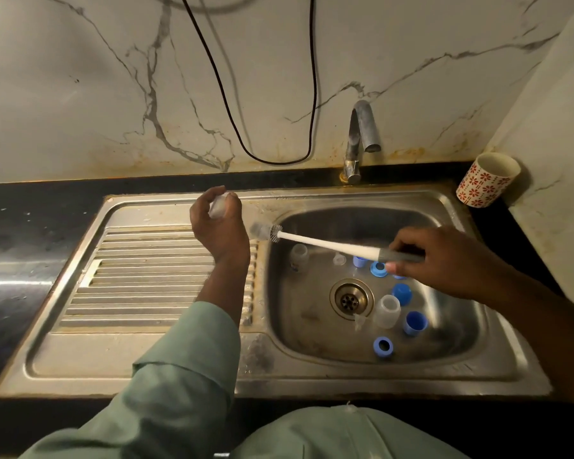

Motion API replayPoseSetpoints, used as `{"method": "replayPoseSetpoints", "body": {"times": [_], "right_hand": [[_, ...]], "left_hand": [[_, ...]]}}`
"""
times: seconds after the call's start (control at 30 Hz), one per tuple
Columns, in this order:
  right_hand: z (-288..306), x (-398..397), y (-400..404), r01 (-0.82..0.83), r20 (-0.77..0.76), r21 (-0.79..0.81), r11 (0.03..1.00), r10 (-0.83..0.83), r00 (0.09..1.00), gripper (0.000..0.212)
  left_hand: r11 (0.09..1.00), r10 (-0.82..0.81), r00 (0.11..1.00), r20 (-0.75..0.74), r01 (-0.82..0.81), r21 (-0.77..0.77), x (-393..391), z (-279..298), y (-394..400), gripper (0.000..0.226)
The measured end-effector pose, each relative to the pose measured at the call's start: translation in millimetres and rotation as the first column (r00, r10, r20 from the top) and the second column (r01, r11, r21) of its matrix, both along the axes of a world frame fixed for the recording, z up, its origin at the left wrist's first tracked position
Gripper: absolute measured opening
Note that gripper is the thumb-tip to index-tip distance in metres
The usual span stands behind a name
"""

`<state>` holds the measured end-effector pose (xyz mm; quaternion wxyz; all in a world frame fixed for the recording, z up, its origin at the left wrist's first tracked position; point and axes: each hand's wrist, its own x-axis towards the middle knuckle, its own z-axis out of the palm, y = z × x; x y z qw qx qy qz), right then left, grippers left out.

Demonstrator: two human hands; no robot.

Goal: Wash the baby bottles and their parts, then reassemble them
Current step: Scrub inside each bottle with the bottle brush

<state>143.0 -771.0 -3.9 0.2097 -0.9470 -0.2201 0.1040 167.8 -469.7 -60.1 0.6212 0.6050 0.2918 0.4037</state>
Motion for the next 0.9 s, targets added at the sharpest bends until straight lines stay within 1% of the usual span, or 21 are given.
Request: {"method": "replayPoseSetpoints", "body": {"times": [0.03,0.07,0.1,0.13,0.17,0.2,0.27,0.3,0.37,0.43,0.5,0.53,0.6,0.63,0.67,0.7,0.73,0.77,0.8,0.83,0.9], "right_hand": [[1.7,1.4,0.3,0.06,-0.263,0.113,0.992,-0.029,0.964,0.015],[4.2,3.4,-1.2,0.147,-0.496,0.178,0.973,-0.04,0.868,0.017],[6.4,5.0,-4.0,0.216,-0.643,0.202,0.955,-0.037,0.765,0.023],[7.8,5.6,-7.3,0.25,-0.705,0.213,0.945,-0.029,0.709,0.029],[8.1,5.7,-8.2,0.249,-0.707,0.22,0.943,-0.022,0.706,0.034],[8.4,2.7,-6.4,0.227,-0.667,0.217,0.949,-0.025,0.744,0.036],[5.0,-6.8,1.5,0.149,-0.5,0.176,0.973,-0.043,0.865,0.032],[3.4,-11.7,6.7,0.11,-0.4,0.144,0.984,-0.044,0.916,0.035],[-0.4,-17.2,13.6,0.043,-0.121,0.024,0.999,-0.04,0.992,0.04],[-1.9,-17.7,16.3,0.051,0.146,-0.109,0.993,-0.035,0.989,0.029],[-6.4,-15.9,16.3,0.095,0.255,-0.135,0.986,-0.058,0.965,0.021],[-9.3,-15.5,16.4,0.104,0.224,-0.101,0.989,-0.079,0.971,0.02],[-13.8,-14.6,19.1,0.107,-0.003,0.065,0.992,-0.107,0.994,0.021],[-14.9,-14.4,21.1,0.138,-0.163,0.179,0.974,-0.109,0.981,0.022],[-16.0,-14.5,22.2,0.196,-0.308,0.273,0.942,-0.108,0.945,0.025],[-17.3,-14.3,23.1,0.249,-0.397,0.33,0.911,-0.105,0.912,0.026],[-19.2,-13.9,23.5,0.264,-0.42,0.362,0.894,-0.096,0.902,0.026],[-20.2,-14.1,23.8,0.25,-0.4,0.38,0.891,-0.085,0.912,0.022],[-21.5,-14.0,23.2,0.211,-0.345,0.378,0.901,-0.074,0.936,0.017],[-21.5,-14.2,22.6,0.149,-0.267,0.342,0.928,-0.057,0.962,0.018],[-23.6,-14.3,19.7,0.028,-0.105,0.264,0.964,-0.001,0.994,0.033]], "left_hand": [[1.0,-0.023,1.0,0.013,0.023,-0.003,0.4,-1.6,0.3,0.027],[0.998,-0.052,0.998,0.025,0.053,-0.035,0.3,-3.2,0.2,0.038],[0.99,-0.075,0.996,0.04,0.079,-0.117,0.2,-4.9,0.2,0.053],[0.964,-0.079,0.995,0.066,0.093,-0.249,0.3,-5.3,0.1,0.067],[0.916,-0.061,0.993,0.102,0.096,-0.391,1.4,-4.6,1.2,0.078],[0.863,-0.025,0.99,0.136,0.09,-0.497,3.1,-4.0,3.5,0.085],[0.828,0.018,0.988,0.151,0.07,-0.556,5.3,-3.7,8.6,0.092],[0.843,0.015,0.99,0.141,0.063,-0.534,5.0,-3.2,10.1,0.093],[0.895,-0.005,0.994,0.111,0.054,-0.443,4.1,-2.5,10.4,0.092],[0.946,-0.033,0.995,0.093,0.061,-0.319,1.6,-1.4,8.2,0.087],[0.973,-0.052,0.993,0.102,0.074,-0.221,-1.2,1.1,5.3,0.078],[0.98,-0.056,0.993,0.106,0.075,-0.184,-1.6,1.2,5.5,0.076],[0.982,-0.065,0.993,0.097,0.081,-0.169,-1.6,2.1,7.3,0.077],[0.97,-0.063,0.993,0.098,0.084,-0.227,-0.8,2.8,7.9,0.08],[0.934,-0.049,0.993,0.11,0.084,-0.348,1.1,4.4,8.2,0.084],[0.853,-0.021,0.992,0.128,0.084,-0.515,2.6,7.6,7.3,0.087],[0.74,0.003,0.989,0.149,0.098,-0.666,4.0,11.1,5.4,0.088],[0.644,0.016,0.985,0.175,0.123,-0.755,4.1,13.9,3.7,0.086],[0.599,0.02,0.981,0.193,0.143,-0.788,4.2,15.3,2.3,0.083],[0.599,0.015,0.981,0.195,0.147,-0.787,4.4,16.1,1.7,0.081],[0.649,0.002,0.984,0.177,0.133,-0.749,5.5,16.7,3.2,0.077]]}}
